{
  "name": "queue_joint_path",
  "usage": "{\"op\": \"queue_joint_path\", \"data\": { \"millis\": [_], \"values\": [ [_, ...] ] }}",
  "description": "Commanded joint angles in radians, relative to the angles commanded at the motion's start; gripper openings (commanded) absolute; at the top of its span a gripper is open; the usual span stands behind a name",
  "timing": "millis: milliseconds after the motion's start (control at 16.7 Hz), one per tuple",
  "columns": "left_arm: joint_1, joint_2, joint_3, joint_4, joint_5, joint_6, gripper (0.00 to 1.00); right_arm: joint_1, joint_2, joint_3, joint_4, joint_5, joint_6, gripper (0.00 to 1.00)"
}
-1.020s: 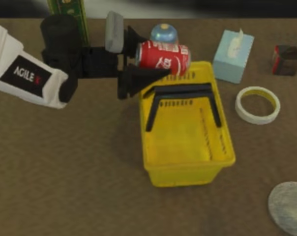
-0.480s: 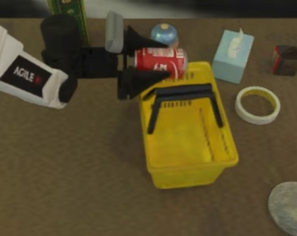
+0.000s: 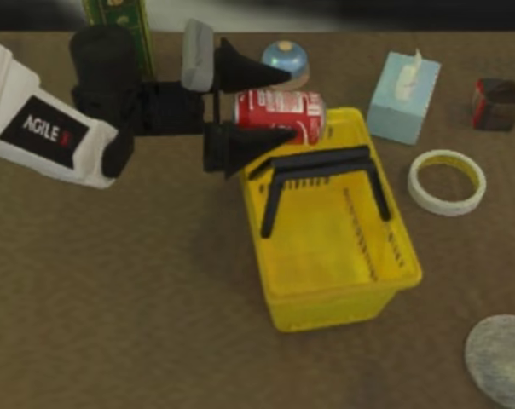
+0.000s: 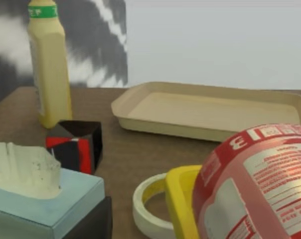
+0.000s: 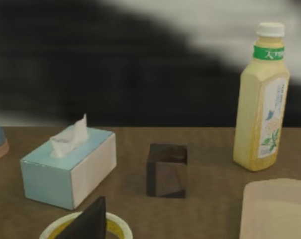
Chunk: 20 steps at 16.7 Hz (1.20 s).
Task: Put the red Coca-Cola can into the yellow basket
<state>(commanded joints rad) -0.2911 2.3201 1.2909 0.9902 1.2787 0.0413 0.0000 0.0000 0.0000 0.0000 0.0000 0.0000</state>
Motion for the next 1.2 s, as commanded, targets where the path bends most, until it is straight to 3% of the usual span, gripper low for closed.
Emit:
{"op": "queue_joint_path", "data": {
  "millis": [240, 480, 780, 1200],
  "values": [
    [0.004, -0.03, -0.016, -0.019, -0.023, -0.007, 1.0, 0.013, 0.03, 0.03, -0.027, -0.002, -0.019, 1.0],
    [0.038, -0.197, -0.112, -0.11, -0.138, -0.045, 1.0, 0.079, 0.212, 0.212, -0.175, -0.004, -0.12, 1.0],
    [0.105, -0.591, -0.325, -0.299, -0.369, -0.099, 1.0, 0.206, 0.653, 0.649, -0.488, -0.002, -0.33, 1.0],
    [0.209, -1.362, -0.741, -0.629, -0.772, -0.123, 1.0, 0.416, 1.438, 1.425, -1.013, -0.003, -0.675, 1.0]
  ]
}}
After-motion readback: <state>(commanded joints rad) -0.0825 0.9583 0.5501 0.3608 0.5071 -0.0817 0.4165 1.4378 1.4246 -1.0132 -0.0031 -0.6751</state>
